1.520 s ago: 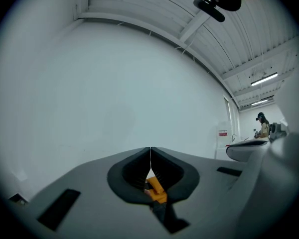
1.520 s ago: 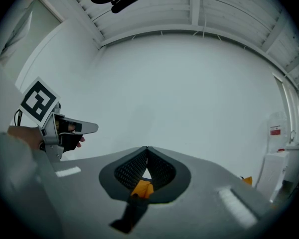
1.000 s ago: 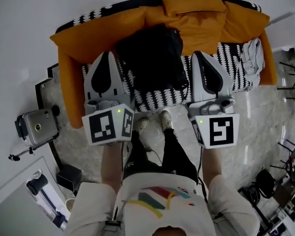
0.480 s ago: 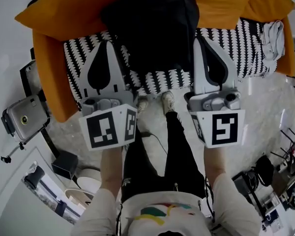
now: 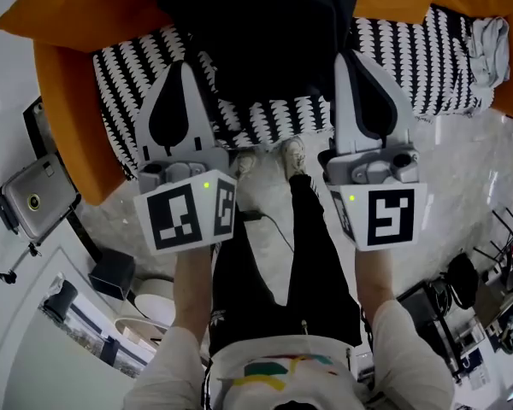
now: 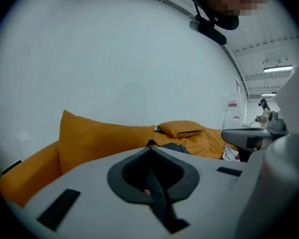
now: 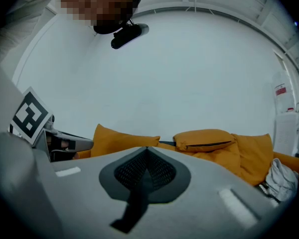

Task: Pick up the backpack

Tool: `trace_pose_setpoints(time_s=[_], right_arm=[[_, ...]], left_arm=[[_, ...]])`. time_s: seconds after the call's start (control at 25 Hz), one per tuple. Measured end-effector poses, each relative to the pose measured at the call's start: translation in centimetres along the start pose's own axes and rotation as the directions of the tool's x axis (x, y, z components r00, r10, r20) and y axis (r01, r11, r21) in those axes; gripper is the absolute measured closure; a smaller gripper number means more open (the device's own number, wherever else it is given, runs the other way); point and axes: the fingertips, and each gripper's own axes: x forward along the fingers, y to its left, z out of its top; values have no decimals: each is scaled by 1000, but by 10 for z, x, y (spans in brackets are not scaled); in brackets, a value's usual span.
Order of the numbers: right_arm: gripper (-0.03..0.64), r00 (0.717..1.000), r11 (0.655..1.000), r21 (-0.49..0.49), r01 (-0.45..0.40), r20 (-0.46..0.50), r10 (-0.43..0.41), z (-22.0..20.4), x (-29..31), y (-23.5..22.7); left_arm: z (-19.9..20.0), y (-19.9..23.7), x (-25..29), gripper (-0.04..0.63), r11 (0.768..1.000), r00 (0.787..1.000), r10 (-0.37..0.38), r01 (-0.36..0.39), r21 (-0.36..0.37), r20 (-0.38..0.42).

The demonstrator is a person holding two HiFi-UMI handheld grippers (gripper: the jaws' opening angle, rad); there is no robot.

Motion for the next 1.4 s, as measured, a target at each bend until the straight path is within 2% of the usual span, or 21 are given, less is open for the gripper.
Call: trace_pose_setpoints(time_s=[0.76, 0.96, 1.04, 1.08, 1.12, 1.2, 1.32, 1.4], right_arm=[[614, 998, 1000, -26, 17, -67, -19, -19, -10, -9], [612, 995, 999, -39, 11, -97, -15, -22, -2, -10], [525, 993, 999, -51, 5, -117, -11, -26, 1, -16], [524, 993, 999, -51, 5, -120, -12, -27, 3, -20], [517, 993, 999, -48, 9, -118, -15, -27, 6, -23], [493, 993, 999, -38, 17, -115, -21, -27, 11, -27], [388, 991, 999, -10, 36, -125, -37, -35, 20, -35], [368, 989, 999, 4, 48, -142, -47, -44, 25, -41]], left_arm=[[-5, -11, -5, 580, 1000, 1000, -15, 15, 1, 3], [-2, -1, 0, 578, 1000, 1000, -6, 6, -2, 1], [-3, -1, 5, 577, 1000, 1000, -2, 2, -2, -3], [-3, 0, 7, 572, 1000, 1000, -4, 4, -4, -6], [-4, 1, 10, 546, 1000, 1000, -9, 9, -6, -11], [-8, 7, 16, 437, 1000, 999, -21, 20, -18, -26], [-21, 18, 26, 394, 999, 999, -17, 16, -28, -43], [-37, 25, 34, 373, 1000, 997, -10, 9, -10, -78]])
